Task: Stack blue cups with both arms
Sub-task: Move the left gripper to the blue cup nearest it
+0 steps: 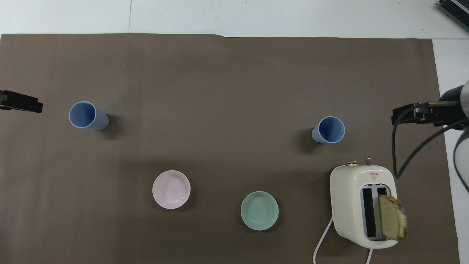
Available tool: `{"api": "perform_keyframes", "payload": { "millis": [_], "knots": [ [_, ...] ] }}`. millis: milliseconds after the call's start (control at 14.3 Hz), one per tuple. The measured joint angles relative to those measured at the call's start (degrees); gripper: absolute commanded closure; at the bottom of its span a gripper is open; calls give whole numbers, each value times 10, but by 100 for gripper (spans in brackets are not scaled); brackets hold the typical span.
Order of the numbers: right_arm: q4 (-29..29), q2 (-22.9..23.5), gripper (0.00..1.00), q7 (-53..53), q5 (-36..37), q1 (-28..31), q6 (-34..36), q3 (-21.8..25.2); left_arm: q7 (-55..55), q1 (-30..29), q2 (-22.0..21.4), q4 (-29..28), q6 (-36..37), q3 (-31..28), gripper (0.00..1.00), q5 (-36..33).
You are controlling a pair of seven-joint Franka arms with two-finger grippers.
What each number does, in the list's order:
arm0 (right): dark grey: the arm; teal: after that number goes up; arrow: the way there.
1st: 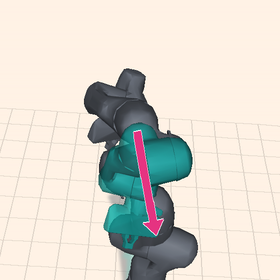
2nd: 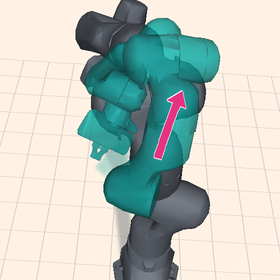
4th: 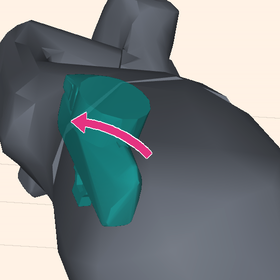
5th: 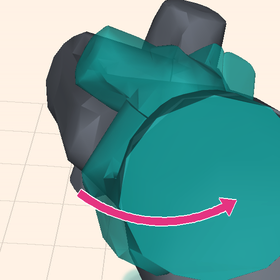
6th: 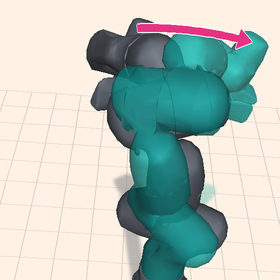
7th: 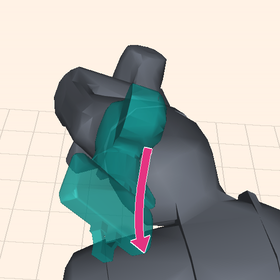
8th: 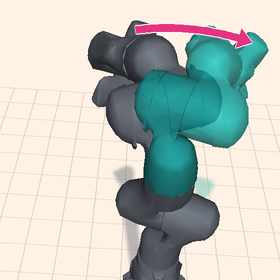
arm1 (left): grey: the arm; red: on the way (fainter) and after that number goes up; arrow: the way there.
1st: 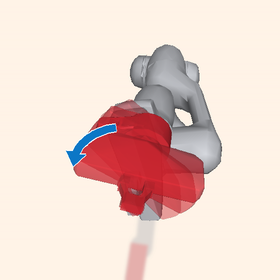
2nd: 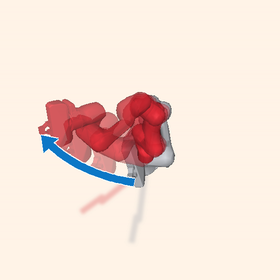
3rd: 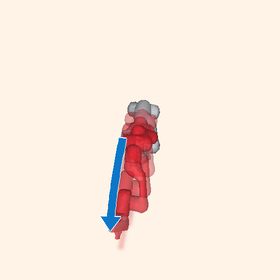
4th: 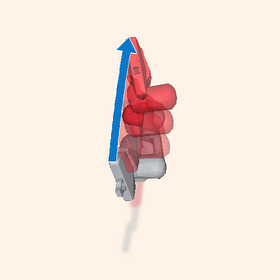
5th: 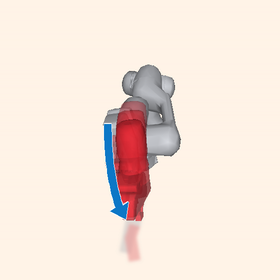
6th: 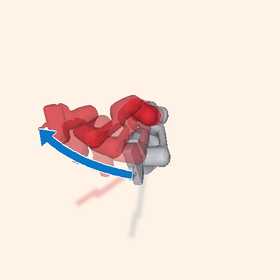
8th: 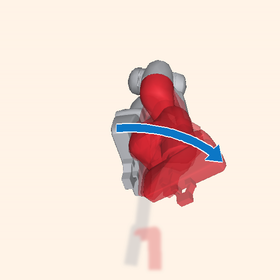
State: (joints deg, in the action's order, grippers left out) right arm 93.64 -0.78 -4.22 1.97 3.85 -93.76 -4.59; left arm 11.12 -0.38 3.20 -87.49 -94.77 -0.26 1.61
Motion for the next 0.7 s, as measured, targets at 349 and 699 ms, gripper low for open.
{"api": "perform_keyframes", "payload": {
  "millis": [349,699],
  "knots": [
    [0,0,0,0,0,0,0,0,22,-10,36,-36,-85,-4,0,11],
    [0,0,0,0,0,0,0,0,81,-36,65,-93,-162,-6,0,38]
  ]
}}
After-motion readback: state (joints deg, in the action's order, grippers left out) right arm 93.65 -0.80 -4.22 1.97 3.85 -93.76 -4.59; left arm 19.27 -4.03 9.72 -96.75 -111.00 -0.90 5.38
